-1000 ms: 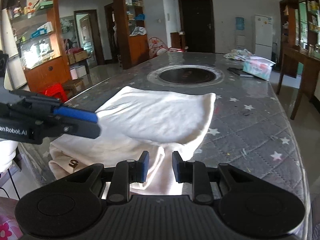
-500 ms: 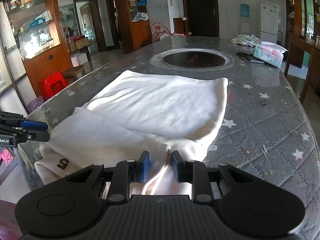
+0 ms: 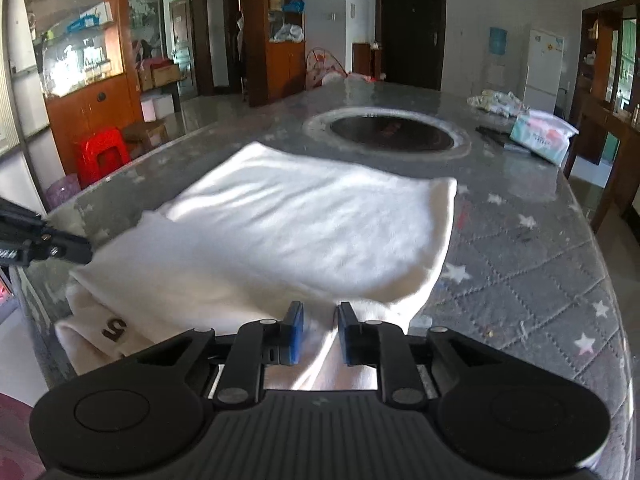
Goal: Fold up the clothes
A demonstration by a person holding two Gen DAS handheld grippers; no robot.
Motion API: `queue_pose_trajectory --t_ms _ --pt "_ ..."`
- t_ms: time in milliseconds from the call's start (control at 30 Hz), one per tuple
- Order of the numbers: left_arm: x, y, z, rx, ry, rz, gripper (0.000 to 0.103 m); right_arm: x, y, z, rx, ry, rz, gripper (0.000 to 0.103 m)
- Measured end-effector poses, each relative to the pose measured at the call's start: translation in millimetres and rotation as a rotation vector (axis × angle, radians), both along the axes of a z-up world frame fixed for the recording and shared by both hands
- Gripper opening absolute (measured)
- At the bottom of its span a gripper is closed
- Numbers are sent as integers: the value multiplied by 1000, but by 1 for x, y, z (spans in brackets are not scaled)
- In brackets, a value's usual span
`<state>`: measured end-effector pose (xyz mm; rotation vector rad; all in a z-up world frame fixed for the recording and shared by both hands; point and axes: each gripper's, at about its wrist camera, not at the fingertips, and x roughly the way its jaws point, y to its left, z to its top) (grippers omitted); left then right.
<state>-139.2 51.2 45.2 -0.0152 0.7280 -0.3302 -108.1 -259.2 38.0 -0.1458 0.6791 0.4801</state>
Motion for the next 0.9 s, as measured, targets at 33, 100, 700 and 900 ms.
queue_pose_trajectory --t_ms 33,100,700,900 --pt "5 1 5 -8 -12 2 10 -1 1 2 2 -4 6 17" --pt "19 -1 12 -22 -33 3 10 -3 2 5 4 -12 23 17" --pt "109 -15 -28 90 -23 34 3 -2 9 -7 -10 35 57 30" --pt "105 -17 -16 84 -44 23 5 0 8 -11 -9 48 60 29"
